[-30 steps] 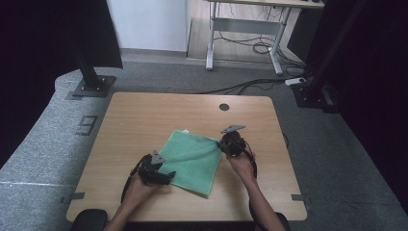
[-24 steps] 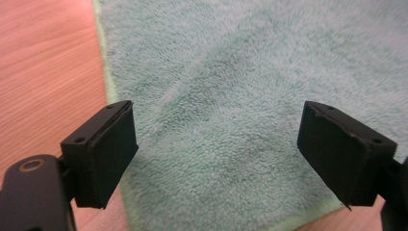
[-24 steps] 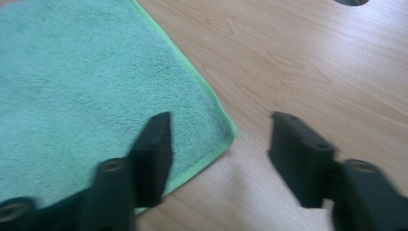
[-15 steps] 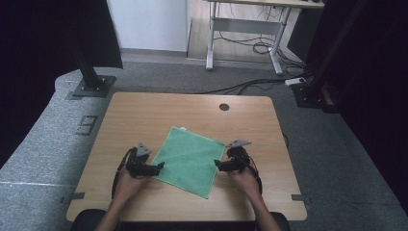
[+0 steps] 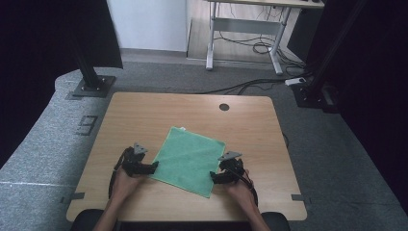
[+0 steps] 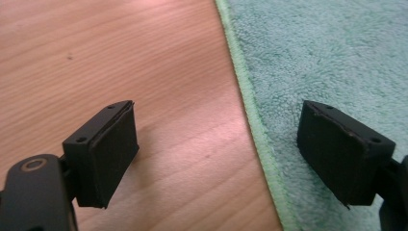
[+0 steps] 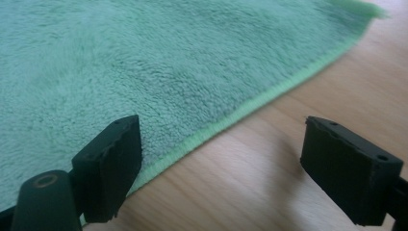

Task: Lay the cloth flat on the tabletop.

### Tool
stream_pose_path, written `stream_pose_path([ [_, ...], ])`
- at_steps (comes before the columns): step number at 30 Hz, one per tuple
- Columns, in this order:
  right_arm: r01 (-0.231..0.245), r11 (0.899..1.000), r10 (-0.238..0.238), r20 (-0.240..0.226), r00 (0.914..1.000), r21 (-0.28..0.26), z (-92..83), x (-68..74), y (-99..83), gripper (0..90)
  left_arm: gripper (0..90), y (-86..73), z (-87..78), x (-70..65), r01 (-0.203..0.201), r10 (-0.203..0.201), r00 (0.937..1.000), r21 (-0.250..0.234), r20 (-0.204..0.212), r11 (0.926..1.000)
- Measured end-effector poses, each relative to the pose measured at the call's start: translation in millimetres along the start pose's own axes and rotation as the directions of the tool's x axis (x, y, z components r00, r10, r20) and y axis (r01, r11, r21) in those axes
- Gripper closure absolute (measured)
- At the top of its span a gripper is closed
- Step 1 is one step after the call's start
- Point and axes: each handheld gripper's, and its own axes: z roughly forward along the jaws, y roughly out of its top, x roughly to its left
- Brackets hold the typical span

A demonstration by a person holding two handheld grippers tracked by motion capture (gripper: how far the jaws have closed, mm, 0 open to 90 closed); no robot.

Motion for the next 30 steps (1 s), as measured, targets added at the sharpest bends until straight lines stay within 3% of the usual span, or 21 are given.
stream_pose_path([
  [10, -0.076, 0.997, 0.076, 0.030, 0.9967, -0.004, -3.3, -27.4, -7.6, 16.2, 14.1, -1.2, 0.6, -23.4, -0.037, 0.037, 0.9975, -0.004, 0.061, 0.9993],
  [18, -0.091, 0.996, 0.092, 0.057, 0.9941, -0.020, -4.9, -40.4, -11.5, 17.2, 14.0, -1.1, 2.2, -38.1, -0.060, 0.061, 0.9948, -0.016, 0.081, 0.9981],
  [30, -0.096, 0.995, 0.098, 0.054, 0.9937, -0.041, -3.6, -52.1, -13.7, 17.9, 11.9, 0.5, 4.7, -45.6, -0.058, 0.060, 0.9954, -0.019, 0.076, 0.9981],
])
